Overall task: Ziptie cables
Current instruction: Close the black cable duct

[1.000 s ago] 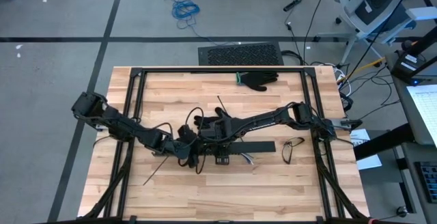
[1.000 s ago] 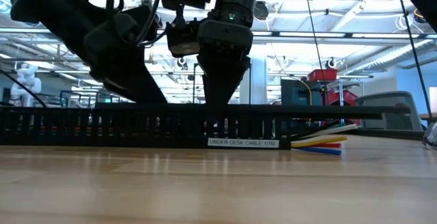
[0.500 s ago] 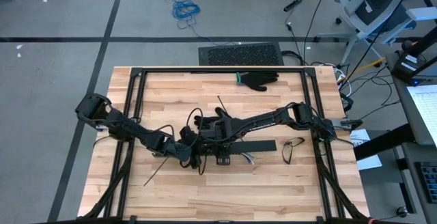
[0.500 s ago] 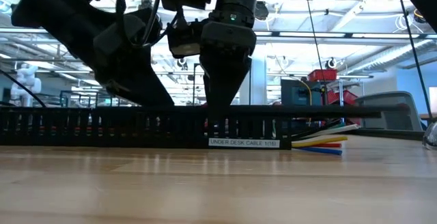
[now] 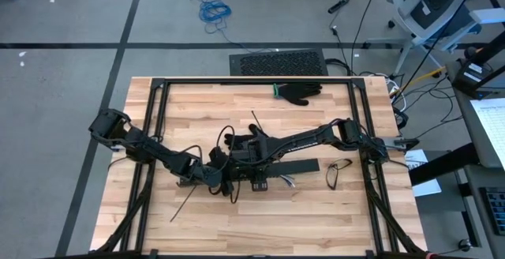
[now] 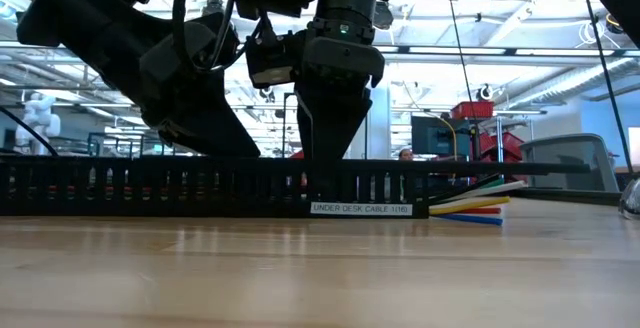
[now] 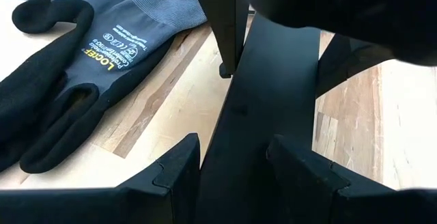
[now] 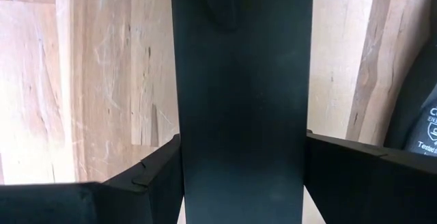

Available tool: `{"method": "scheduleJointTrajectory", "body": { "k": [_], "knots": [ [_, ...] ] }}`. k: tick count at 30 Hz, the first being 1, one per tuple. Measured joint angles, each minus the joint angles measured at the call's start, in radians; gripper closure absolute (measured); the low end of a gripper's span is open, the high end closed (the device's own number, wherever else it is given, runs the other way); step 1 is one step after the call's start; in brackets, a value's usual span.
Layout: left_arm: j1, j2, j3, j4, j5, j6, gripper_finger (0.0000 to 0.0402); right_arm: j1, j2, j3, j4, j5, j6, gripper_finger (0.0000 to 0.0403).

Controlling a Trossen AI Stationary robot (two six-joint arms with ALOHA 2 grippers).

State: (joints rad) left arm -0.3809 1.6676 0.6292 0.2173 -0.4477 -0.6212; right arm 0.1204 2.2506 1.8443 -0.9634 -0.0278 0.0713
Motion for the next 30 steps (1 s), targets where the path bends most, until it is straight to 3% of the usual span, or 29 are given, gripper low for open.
{"method": "scheduleJointTrajectory", "body": {
  "k": [9, 12, 21, 30],
  "knots": [
    [0.000, 0.000, -0.002, 0.002, 0.000, 0.000, 0.0224, 0.000, 0.000, 0.000, 0.002, -0.009, 0.037, 0.0163],
    [0.000, 0.000, -0.002, 0.002, 0.005, -0.001, 0.0224, -0.010, 0.005, 0.000, 0.009, -0.088, 0.063, 0.0158],
    [0.021, -0.001, -0.002, 0.005, 0.019, -0.004, 0.0224, -0.013, 0.006, 0.016, 0.010, -0.097, 0.024, 0.0092],
    [0.026, -0.001, -0.002, 0.005, 0.005, -0.018, 0.0224, -0.023, -0.007, 0.155, -0.153, 0.037, -0.104, 0.0050]
  ]
}}
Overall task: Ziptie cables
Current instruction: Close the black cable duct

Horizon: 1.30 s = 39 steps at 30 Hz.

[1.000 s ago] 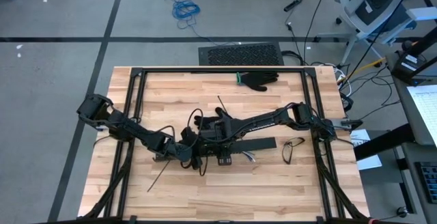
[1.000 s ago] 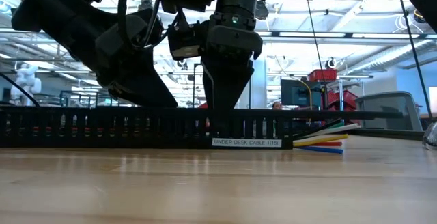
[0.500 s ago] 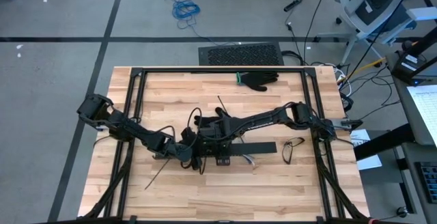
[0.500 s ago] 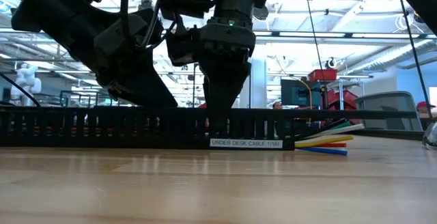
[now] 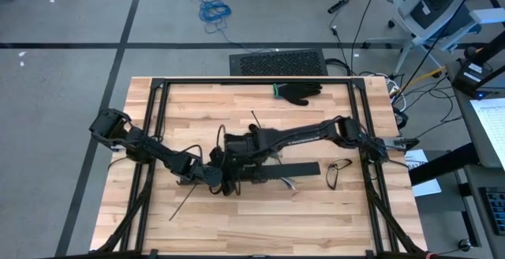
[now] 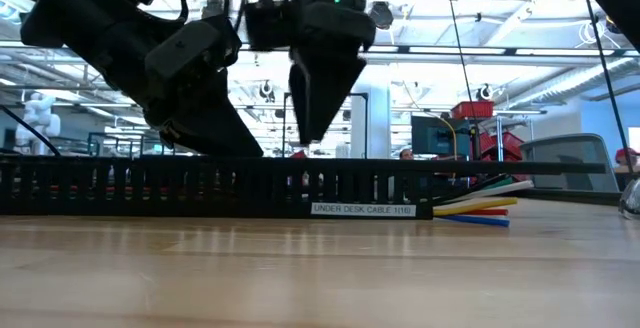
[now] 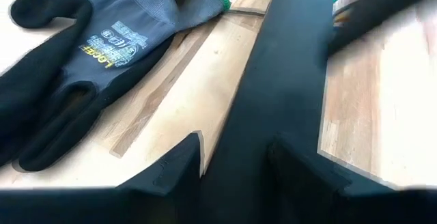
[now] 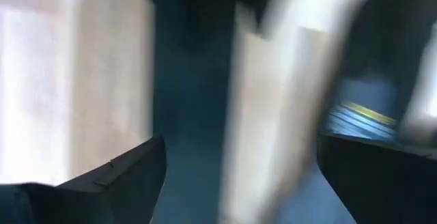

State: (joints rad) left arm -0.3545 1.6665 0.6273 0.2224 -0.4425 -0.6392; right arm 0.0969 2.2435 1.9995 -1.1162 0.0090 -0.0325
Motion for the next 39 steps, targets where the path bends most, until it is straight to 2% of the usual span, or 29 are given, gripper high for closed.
{"method": "scheduleJointTrajectory", "body": {
  "k": [3, 8, 12, 17, 24, 28, 31, 35, 39],
  "knots": [
    [0.000, 0.000, 0.000, 0.000, -0.004, -0.001, 0.0224, -0.022, -0.011, 0.072, -0.099, 0.110, -0.053, 0.0050],
    [0.002, -0.028, -0.001, -0.009, -0.004, 0.049, 0.0224, -0.068, -0.086, 0.125, -0.126, 0.153, -0.039, 0.0050],
    [0.003, -0.101, -0.003, -0.059, -0.005, 0.128, 0.0224, -0.105, -0.151, 0.124, -0.159, 0.215, -0.018, 0.0050],
    [0.003, -0.220, -0.008, -0.178, -0.008, 0.152, 0.0224, -0.144, -0.214, 0.124, -0.174, 0.229, 0.014, 0.0050],
    [0.003, -0.394, 0.000, -0.384, -0.029, 0.150, 0.0224, -0.178, -0.225, 0.101, -0.203, 0.221, 0.009, 0.0051],
    [-0.012, -0.535, 0.050, -0.596, -0.030, 0.100, 0.0224, -0.191, -0.236, 0.003, -0.222, 0.147, 0.000, 0.0051],
    [-0.039, -0.641, 0.061, -0.737, -0.044, 0.045, 0.0224, -0.187, -0.279, -0.154, -0.192, 0.102, -0.005, 0.0051],
    [-0.086, -0.745, 0.062, -0.944, -0.117, -0.116, 0.0224, -0.140, -0.425, -0.436, 0.009, 0.048, 0.081, 0.0051],
    [-0.120, -0.787, 0.062, -1.023, -0.228, -0.234, 0.0224, -0.057, -0.584, -0.650, 0.270, 0.041, 0.305, 0.0051]
  ]
}}
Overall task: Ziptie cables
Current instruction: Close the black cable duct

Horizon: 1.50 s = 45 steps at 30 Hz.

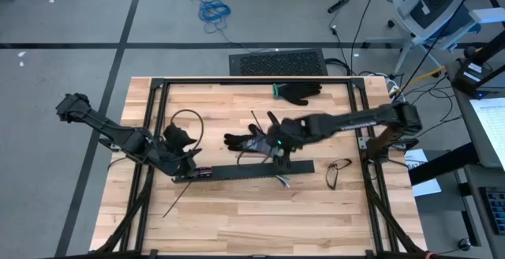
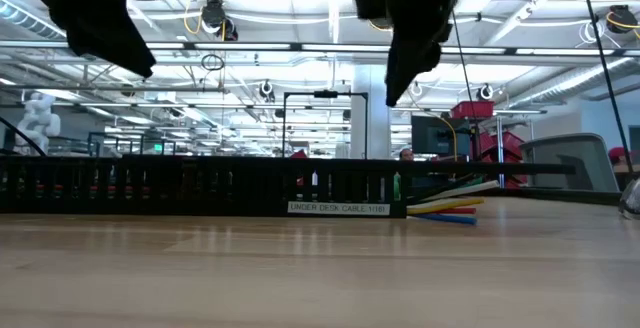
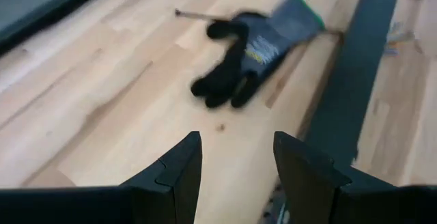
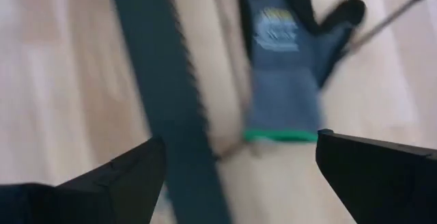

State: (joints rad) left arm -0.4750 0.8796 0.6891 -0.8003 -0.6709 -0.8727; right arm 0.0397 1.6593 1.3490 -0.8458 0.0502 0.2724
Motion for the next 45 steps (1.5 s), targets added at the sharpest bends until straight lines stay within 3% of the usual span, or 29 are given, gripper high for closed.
{"method": "scheduleJointTrajectory", "body": {
  "k": [4, 11, 17, 26, 29, 35, 39, 42, 45],
  "knots": [
    [-0.003, 0.008, 0.000, 0.005, -0.037, 0.015, 0.0224, 0.084, -0.029, -0.102, 0.144, 0.022, 0.153, 0.0051],
    [-0.009, 0.116, -0.007, 0.010, -0.007, 0.024, 0.0224, 0.142, 0.081, -0.097, 0.209, 0.031, 0.108, 0.0051],
    [-0.060, 0.186, -0.007, 0.028, 0.235, 0.129, 0.0224, 0.137, 0.089, -0.097, 0.223, 0.033, 0.074, 0.0051],
    [-0.125, 0.165, -0.006, 0.037, 0.629, -0.058, 0.0215, 0.136, 0.089, -0.097, 0.217, 0.033, 0.050, 0.0051],
    [-0.129, 0.160, 0.003, 0.031, 0.738, -0.020, 0.0198, 0.136, 0.089, -0.097, 0.225, 0.035, 0.017, 0.0051],
    [-0.074, 0.160, 0.118, -0.005, 0.846, 0.097, 0.0139, 0.137, 0.089, -0.097, 0.220, 0.061, -0.030, 0.0051],
    [-0.041, 0.160, 0.265, -0.241, 0.851, 0.172, 0.0103, 0.137, 0.089, -0.105, 0.217, 0.063, -0.049, 0.0051],
    [-0.029, 0.159, 0.312, -0.428, 0.702, 0.193, 0.0086, 0.137, 0.089, -0.120, 0.236, 0.063, -0.050, 0.0051],
    [-0.022, 0.160, 0.296, -0.426, 0.597, 0.174, 0.0078, 0.137, 0.089, -0.141, 0.251, 0.062, -0.050, 0.0051]
  ]
}}
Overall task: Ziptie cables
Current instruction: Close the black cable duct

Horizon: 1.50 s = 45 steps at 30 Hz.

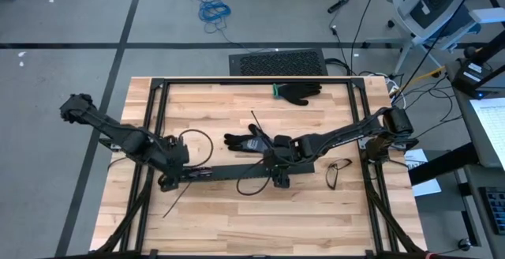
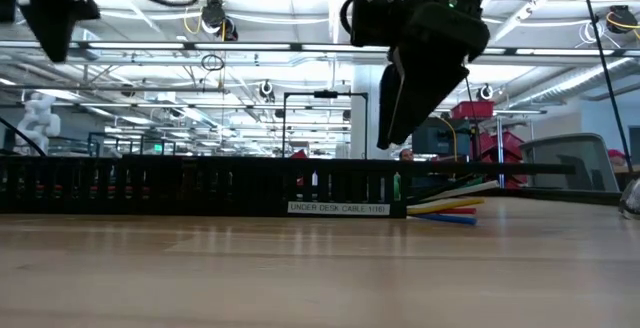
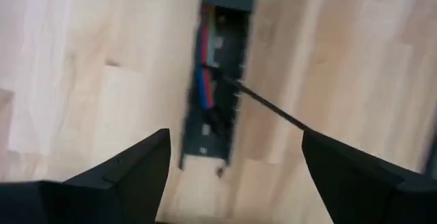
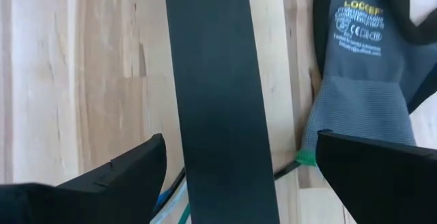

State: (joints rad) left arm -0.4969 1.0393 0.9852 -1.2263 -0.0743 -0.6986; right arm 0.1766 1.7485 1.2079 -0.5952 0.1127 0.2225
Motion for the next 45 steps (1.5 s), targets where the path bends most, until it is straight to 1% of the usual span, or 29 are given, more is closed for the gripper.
{"method": "scheduleJointTrajectory", "body": {
  "k": [4, 7, 8, 11, 13, 16, 22, 26, 31, 39, 45],
  "knots": [
    [-0.001, 0.016, -0.083, 0.049, -0.011, -0.021, 0.0076, 0.000, 0.000, -0.027, 0.016, -0.002, 0.021, 0.0051],
    [-0.002, 0.021, -0.116, 0.045, 0.017, -0.079, 0.0076, 0.004, 0.000, -0.033, 0.018, -0.005, 0.040, 0.0051],
    [-0.004, 0.020, -0.123, 0.049, 0.016, -0.079, 0.0076, 0.005, 0.000, -0.033, 0.022, -0.004, 0.045, 0.0051],
    [-0.009, 0.019, -0.155, 0.058, -0.035, -0.068, 0.0076, 0.005, 0.000, -0.033, 0.057, -0.004, 0.059, 0.0051],
    [-0.008, 0.018, -0.196, 0.118, -0.027, -0.063, 0.0076, 0.005, 0.000, -0.033, 0.073, -0.004, 0.066, 0.0051],
    [-0.008, 0.019, -0.264, 0.186, 0.013, -0.054, 0.0076, 0.005, 0.000, -0.033, 0.083, -0.004, 0.080, 0.0051],
    [-0.009, 0.019, -0.319, 0.202, -0.006, -0.045, 0.0076, 0.005, 0.000, -0.033, 0.088, -0.004, 0.091, 0.0051],
    [-0.013, 0.019, -0.370, 0.253, 0.018, -0.045, 0.0076, 0.005, 0.000, -0.033, 0.095, -0.004, 0.101, 0.0051],
    [-0.016, 0.019, -0.407, 0.293, 0.015, -0.045, 0.0076, 0.005, 0.000, -0.033, 0.096, -0.005, 0.106, 0.0051],
    [-0.016, 0.019, -0.512, 0.404, 0.024, -0.045, 0.0076, 0.004, 0.000, -0.033, 0.099, -0.004, 0.107, 0.0051],
    [-0.013, 0.018, -0.593, 0.496, -0.005, -0.050, 0.0076, 0.004, -0.004, -0.033, 0.098, -0.004, 0.109, 0.0051]
  ]
}}
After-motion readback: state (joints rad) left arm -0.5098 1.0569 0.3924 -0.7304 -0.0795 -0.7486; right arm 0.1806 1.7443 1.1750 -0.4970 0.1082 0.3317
